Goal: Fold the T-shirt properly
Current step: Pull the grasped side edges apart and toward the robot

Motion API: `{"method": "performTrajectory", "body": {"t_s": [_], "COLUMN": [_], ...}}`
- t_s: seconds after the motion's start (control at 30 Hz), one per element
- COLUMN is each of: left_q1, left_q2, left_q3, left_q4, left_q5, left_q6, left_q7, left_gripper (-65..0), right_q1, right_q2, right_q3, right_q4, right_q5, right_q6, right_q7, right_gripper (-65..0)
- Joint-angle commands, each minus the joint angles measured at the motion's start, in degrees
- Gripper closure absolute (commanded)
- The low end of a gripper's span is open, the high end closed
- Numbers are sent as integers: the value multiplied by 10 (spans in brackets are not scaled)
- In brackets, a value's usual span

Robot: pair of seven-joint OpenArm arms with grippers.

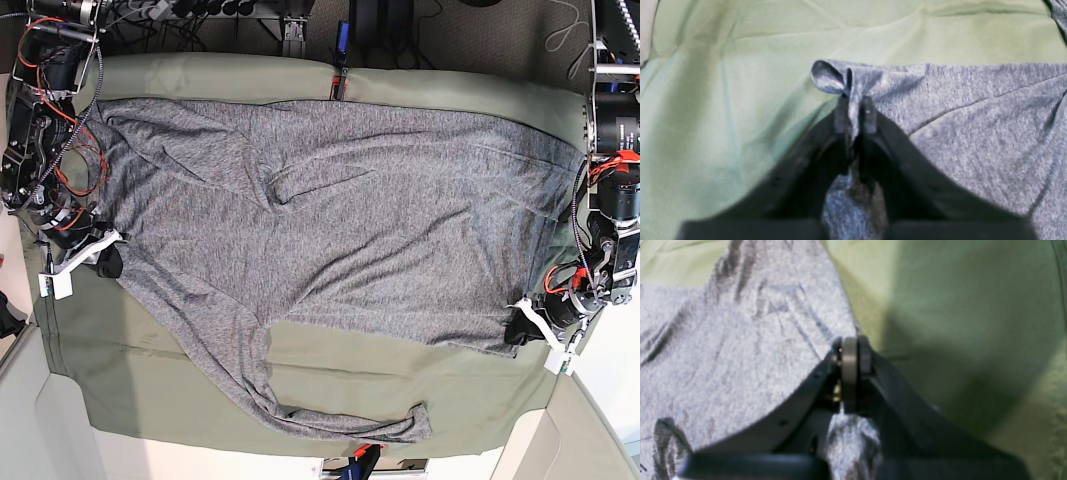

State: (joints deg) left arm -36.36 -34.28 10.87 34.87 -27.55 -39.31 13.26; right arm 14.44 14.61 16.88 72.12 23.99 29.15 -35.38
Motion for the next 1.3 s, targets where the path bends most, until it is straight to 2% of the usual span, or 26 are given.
{"method": "performTrajectory", "body": {"t_s": [0.0,0.1,0.23,0.67,0.9,1.1,1.27], "left_q1": [-19,-17,4,163,243,319,345], "left_q2": [-10,-12,-40,-124,-125,-125,-115], "left_q3": [-3,-3,-6,-23,-87,-150,-157], "left_q4": [9,9,35,214,269,309,314], "left_q5": [-10,-10,-28,-31,-39,-53,-66], "left_q6": [-7,-7,-7,-7,-7,-7,-7], "left_q7": [-14,-14,-19,-10,31,33,33], "left_gripper": [0,0,0,0,0,0,0], "right_q1": [14,9,-15,-96,-136,-164,-170], "right_q2": [8,8,8,24,29,28,27], "right_q3": [1,3,21,55,79,91,91], "right_q4": [11,17,56,134,163,165,165], "right_q5": [9,9,9,35,40,46,56], "right_q6": [3,3,3,9,10,10,9], "right_q7": [9,8,4,-14,-23,-22,-24], "right_gripper": [0,0,0,0,0,0,0]}}
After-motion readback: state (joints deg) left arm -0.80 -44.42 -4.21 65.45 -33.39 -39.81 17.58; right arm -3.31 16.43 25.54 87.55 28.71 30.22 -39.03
